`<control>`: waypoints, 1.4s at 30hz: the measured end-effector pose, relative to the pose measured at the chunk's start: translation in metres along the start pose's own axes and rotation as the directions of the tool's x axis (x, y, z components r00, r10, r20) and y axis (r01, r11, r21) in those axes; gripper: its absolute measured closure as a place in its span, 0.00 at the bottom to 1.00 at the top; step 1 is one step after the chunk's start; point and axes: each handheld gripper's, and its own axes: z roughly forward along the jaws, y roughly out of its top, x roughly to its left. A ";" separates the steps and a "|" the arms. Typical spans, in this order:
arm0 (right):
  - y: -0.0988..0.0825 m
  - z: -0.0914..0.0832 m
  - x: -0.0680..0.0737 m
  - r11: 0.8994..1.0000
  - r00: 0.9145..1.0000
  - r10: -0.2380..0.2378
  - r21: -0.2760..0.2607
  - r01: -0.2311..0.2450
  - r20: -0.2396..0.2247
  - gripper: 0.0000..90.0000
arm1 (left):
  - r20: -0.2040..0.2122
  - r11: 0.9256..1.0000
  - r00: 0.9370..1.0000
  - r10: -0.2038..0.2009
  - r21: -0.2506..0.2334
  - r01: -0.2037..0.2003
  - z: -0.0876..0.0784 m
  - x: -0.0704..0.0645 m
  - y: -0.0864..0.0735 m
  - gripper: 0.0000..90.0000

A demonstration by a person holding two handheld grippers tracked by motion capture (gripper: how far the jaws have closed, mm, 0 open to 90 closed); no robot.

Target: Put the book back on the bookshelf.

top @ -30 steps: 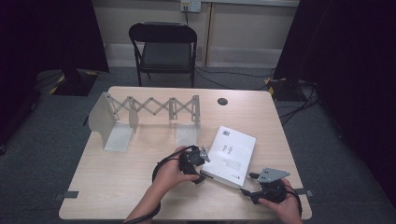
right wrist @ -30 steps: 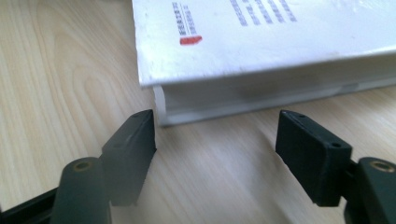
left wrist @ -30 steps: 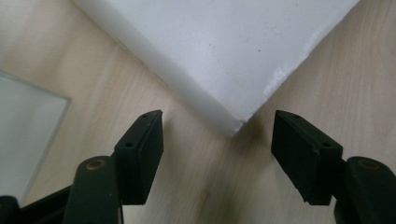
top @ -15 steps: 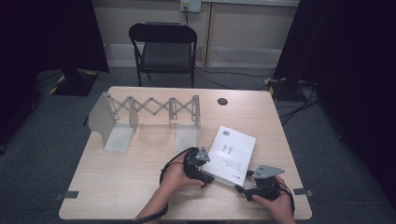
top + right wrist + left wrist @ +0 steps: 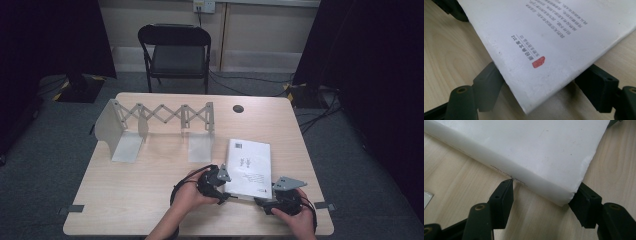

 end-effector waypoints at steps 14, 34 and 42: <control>0.007 -0.024 -0.002 0.997 0.999 -0.003 -0.076 0.001 -0.035 0.58 | -0.016 0.998 0.997 0.069 -0.003 -0.069 -0.026 0.002 0.013 0.40; 0.012 -0.027 -0.001 0.996 1.000 -0.006 -0.084 0.003 -0.026 0.60 | -0.063 0.949 0.948 0.312 -0.036 -0.314 0.011 -0.029 0.070 0.17; 0.015 -0.029 0.001 0.996 1.000 -0.006 -0.094 0.004 -0.017 0.60 | -0.172 0.932 0.918 0.358 0.011 -0.361 0.026 -0.032 0.074 0.05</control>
